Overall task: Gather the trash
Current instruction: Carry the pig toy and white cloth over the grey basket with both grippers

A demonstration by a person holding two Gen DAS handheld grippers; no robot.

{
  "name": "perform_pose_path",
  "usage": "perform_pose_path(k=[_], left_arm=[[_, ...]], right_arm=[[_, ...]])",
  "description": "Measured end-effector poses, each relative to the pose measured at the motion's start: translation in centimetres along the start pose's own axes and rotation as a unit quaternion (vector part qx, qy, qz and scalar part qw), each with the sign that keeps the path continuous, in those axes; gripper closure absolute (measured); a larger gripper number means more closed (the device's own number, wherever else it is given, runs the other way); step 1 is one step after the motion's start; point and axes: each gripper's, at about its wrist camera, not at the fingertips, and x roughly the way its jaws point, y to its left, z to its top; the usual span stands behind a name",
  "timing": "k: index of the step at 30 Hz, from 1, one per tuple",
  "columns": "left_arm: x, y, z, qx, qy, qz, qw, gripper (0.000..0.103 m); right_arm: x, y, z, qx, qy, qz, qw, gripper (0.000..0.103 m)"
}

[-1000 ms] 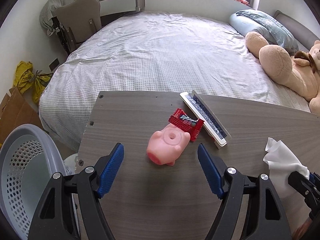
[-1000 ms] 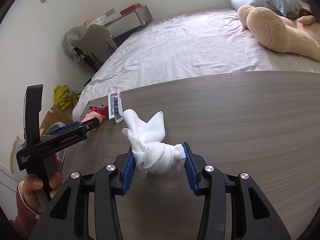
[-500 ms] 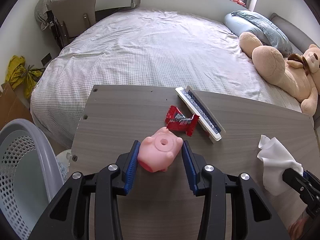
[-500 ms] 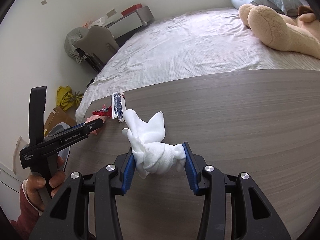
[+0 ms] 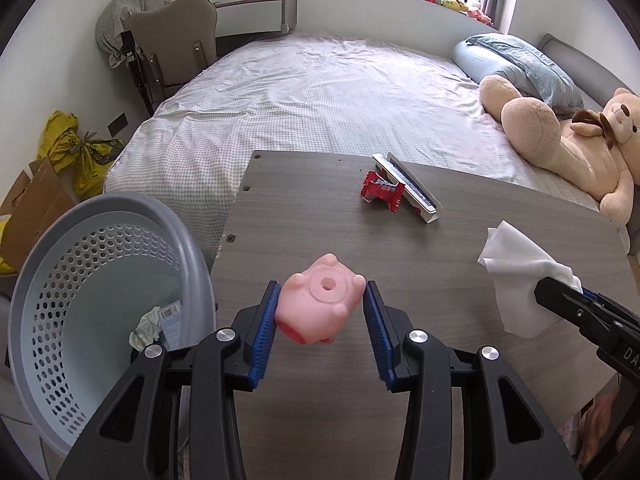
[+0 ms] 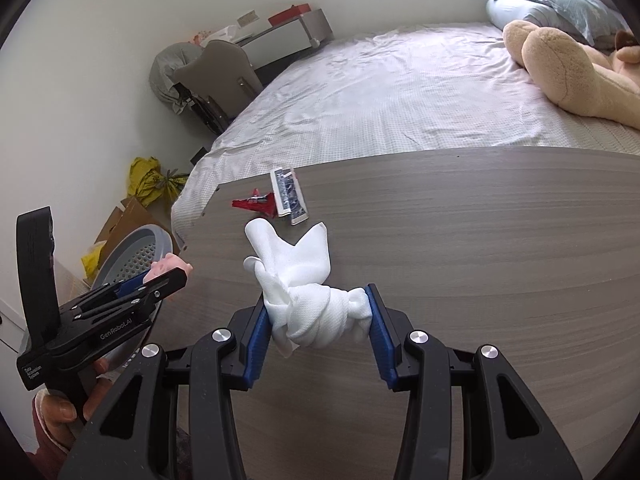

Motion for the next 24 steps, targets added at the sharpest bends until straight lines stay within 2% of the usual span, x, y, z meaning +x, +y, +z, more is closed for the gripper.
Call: perform_pose_path(k=[5, 12, 24], left_arm=[[-2.6, 2.5, -1.0, -0.017, -0.019, 0.014, 0.9996, 0.062], [-5.4, 8.0, -1.8, -0.049, -0.046, 0.07, 0.9953, 0.062], [-6.5, 16.9, -4.0, -0.113, -0.043, 0.132, 0.9838, 0.062]], right_arm=[[0.2, 3.2, -0.3, -0.022, 0.003, 0.018, 1.0, 0.059], [1.7, 8.8, 0.2, -0.061, 0.005, 0.056, 0.997, 0.059], [6.8, 19.2, 0.4, -0.141, 0.039, 0.11, 0.983, 0.059]])
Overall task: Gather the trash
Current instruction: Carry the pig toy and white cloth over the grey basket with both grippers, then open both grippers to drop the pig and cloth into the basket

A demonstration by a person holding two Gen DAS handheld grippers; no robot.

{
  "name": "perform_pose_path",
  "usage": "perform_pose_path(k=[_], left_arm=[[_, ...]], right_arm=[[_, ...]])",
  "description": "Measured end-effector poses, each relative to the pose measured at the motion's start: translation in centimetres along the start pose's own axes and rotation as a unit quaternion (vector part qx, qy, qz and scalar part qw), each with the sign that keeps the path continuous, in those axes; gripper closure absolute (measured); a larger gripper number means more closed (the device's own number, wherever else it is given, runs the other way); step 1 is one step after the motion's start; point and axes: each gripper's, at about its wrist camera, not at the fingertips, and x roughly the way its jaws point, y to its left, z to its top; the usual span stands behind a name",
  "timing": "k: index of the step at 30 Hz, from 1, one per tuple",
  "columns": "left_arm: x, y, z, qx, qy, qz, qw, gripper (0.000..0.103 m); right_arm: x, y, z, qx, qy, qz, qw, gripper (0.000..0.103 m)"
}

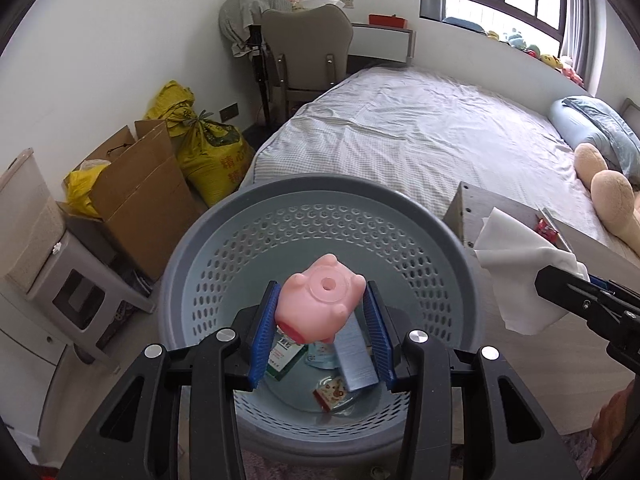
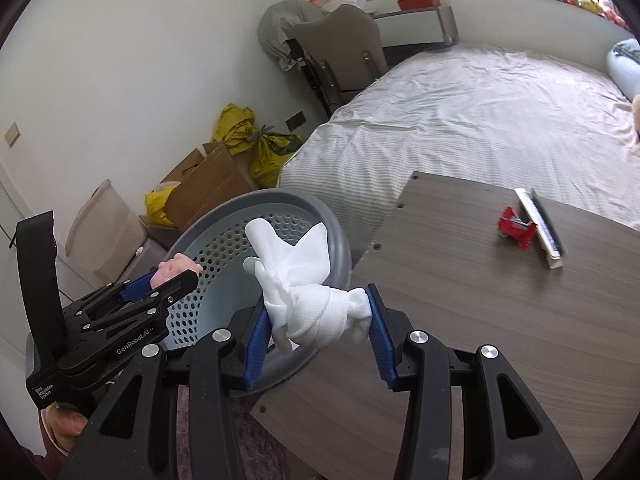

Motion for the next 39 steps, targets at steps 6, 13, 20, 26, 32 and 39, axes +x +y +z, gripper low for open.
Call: perform_pose_path(k=[6, 13, 20, 26, 32, 39], left_arm=[[0.7, 2.7, -0.1, -0.019, 0.005, 0.01, 0.9998, 0.062], [1.2, 4.0, -0.1, -0.032, 0.009, 0.01, 0.9994, 0.062], [0.8, 4.6, -0.1, -0.041, 0.001, 0.013, 0.9991, 0.044], [1.0, 4.9, -0.2, -0.047, 0.005, 0.019, 0.9987, 0.043], [0.7, 4.8, -0.4, -0.046, 0.003, 0.026, 0.9986, 0.041], [0.4, 4.2, -0.3, -0.043, 0.003, 0.027, 0.9987, 0.036]], right_arm=[[3.3, 3.0, 1.1, -0.027, 0.022, 0.011, 0.999, 0.059], [5.5, 4.7, 1.3, -0.042, 0.037, 0.013, 0.998, 0.055], [5.5, 5.0, 1.6, -0.043, 0.024, 0.009, 0.999, 0.033], [5.5, 4.7, 1.4, -0.04, 0.027, 0.006, 0.999, 0.033], [5.1, 4.5, 1.1, -0.041, 0.026, 0.006, 0.999, 0.033], [4.5, 4.2, 1.0, -0.039, 0.021, 0.002, 0.999, 0.032]])
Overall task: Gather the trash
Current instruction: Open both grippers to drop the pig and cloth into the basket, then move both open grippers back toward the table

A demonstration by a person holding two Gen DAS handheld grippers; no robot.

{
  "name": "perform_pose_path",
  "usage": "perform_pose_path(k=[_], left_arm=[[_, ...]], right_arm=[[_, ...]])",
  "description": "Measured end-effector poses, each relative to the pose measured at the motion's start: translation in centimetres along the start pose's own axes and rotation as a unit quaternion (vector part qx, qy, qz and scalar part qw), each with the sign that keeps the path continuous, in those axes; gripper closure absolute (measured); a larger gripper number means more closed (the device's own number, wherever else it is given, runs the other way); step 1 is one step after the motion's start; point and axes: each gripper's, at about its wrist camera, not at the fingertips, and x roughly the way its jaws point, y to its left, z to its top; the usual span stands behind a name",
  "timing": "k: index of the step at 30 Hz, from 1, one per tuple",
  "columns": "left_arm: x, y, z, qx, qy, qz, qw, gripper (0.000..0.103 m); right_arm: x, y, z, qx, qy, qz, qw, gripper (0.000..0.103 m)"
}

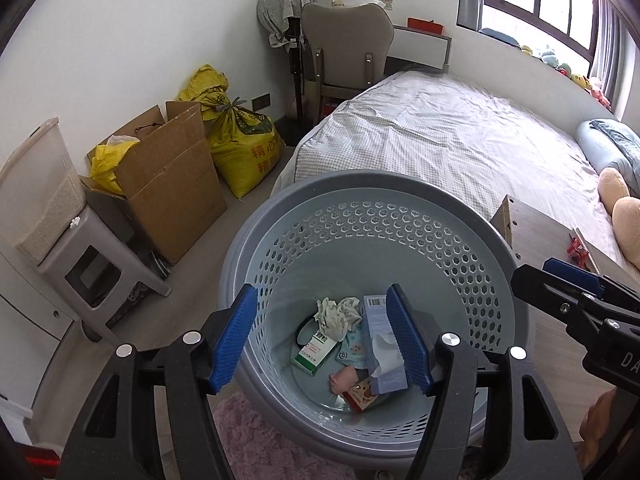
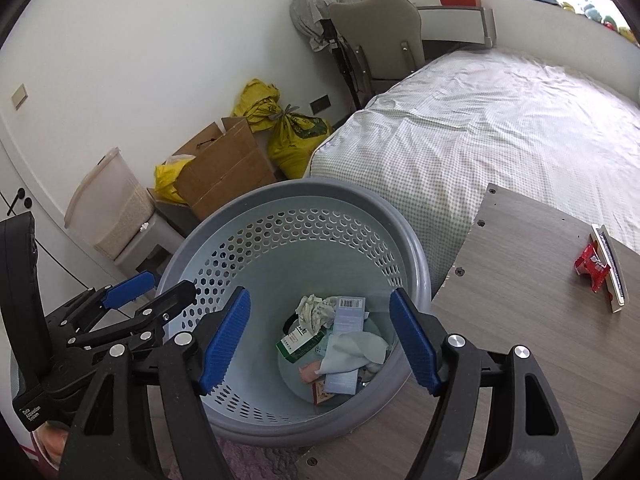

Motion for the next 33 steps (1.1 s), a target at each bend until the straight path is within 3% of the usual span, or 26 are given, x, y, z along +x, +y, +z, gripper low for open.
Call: perform_pose_path(k=[12, 24, 33], left_arm=[[-0.6, -3.1, -0.3, 0.012, -0.001, -0.023, 0.9997, 0.032], [-0.4, -10.9, -0.4, 0.058, 0.006, -0.07, 0.9958, 0.032], [0.5, -16.8, 0.4, 0.084, 0.013, -0.094, 0.992, 0.032]], right_arm=[[-2.8, -3.7, -1.5, 0.033, -0.017, -0.033, 0.999, 0.024], [-7.4, -13.9, -3.0, 0.091, -0.051, -0.138, 0.985, 0.021], [-6.3, -20.1, -1.6, 0.086, -0.029, -0.192, 0.977, 0.021]])
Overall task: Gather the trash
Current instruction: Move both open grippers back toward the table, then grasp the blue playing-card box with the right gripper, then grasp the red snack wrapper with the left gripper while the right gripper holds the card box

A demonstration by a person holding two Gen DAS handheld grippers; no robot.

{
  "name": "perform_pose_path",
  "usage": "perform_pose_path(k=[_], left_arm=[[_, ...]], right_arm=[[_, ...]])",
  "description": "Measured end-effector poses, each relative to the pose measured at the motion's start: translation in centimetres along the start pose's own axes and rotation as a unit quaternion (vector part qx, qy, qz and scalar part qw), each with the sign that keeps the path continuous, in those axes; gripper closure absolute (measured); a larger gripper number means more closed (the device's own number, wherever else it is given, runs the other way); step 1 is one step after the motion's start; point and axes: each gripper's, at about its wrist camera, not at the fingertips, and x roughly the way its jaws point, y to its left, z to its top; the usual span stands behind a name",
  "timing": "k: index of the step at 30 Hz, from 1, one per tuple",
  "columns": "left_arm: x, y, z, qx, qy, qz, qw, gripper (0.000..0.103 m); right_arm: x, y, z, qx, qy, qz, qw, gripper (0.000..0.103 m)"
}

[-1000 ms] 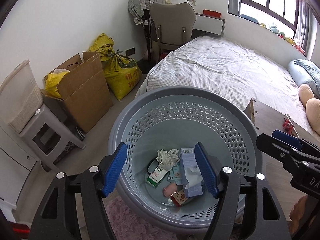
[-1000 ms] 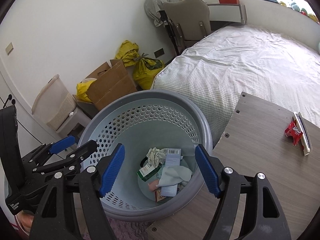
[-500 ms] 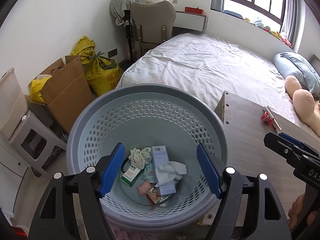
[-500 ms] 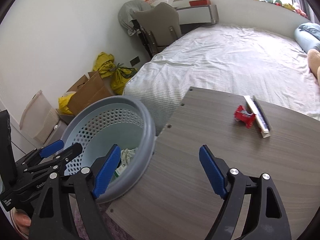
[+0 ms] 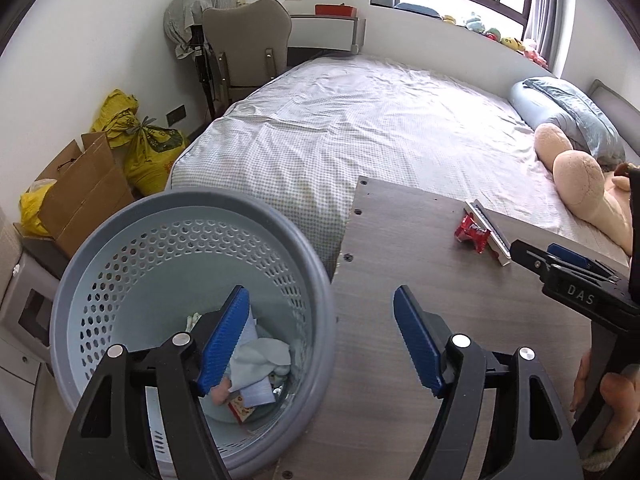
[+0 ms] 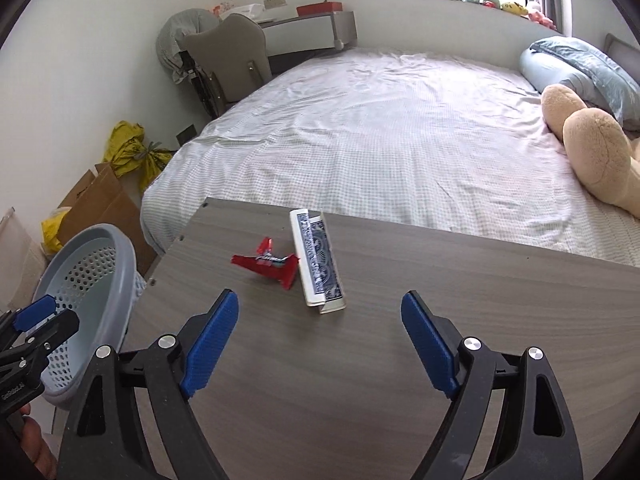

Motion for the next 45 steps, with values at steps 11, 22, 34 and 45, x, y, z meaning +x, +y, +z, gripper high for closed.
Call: perform_pose_path(k=[11, 22, 34, 45], left_arm=[[2.3, -2.8, 1.6, 0.016, 0.014, -0.005, 0.9998, 0.032], [3.8, -2.8, 2.0, 0.015, 0.025, -0.005, 0.9995, 0.032], [5.3, -5.6, 2.7, 0.031, 0.032, -0.016, 0.9989, 0.032], [8.5, -11.2, 3.8, 0.057, 0.051, -0.051, 0.9958, 0.032]], right_arm=[[3.3, -0.8, 0.9, -0.045, 0.032, -0.044, 0.997, 0.028], [5.0, -0.1, 1.7, -0.063, 0.042, -0.047, 0.996, 0.04], [4.3, -1.6, 2.0, -0.029, 0.022, -0.002, 0.999, 0.082], [0.8, -7.0, 1.1, 0.052, -0.018, 0.02, 0.998, 0.082]])
